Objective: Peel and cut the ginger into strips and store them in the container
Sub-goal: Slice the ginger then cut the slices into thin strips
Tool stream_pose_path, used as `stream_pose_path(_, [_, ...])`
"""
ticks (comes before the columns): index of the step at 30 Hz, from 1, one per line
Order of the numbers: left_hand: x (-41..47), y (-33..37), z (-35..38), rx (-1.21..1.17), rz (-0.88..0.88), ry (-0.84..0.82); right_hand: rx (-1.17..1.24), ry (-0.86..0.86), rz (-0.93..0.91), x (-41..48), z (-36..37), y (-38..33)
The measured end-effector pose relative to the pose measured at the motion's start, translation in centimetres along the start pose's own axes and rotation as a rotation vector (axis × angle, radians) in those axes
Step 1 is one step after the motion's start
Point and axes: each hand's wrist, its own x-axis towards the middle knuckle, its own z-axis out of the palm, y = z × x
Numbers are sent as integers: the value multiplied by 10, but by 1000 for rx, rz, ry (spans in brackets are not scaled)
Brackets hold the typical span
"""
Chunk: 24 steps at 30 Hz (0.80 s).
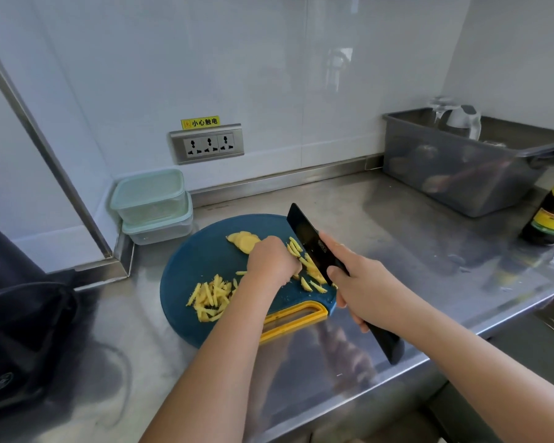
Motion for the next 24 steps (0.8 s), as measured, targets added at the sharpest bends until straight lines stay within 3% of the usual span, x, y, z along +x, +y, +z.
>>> stream_pose_path(3, [0,5,-6,60,5,-38,2,-5,-4,-6,3,2])
stream_pose_path(7, [2,1,-12,-18,-97,-214,-12,-26,-14,-14,11,3])
stream_pose_path(16, [-24,-20,-22,-251,-146,-306,-90,-109,-13,-29,13,5])
stream_pose_path(24, [-34,-23,-23,-309,-135,-394,-140,-178,-47,-34,5,10])
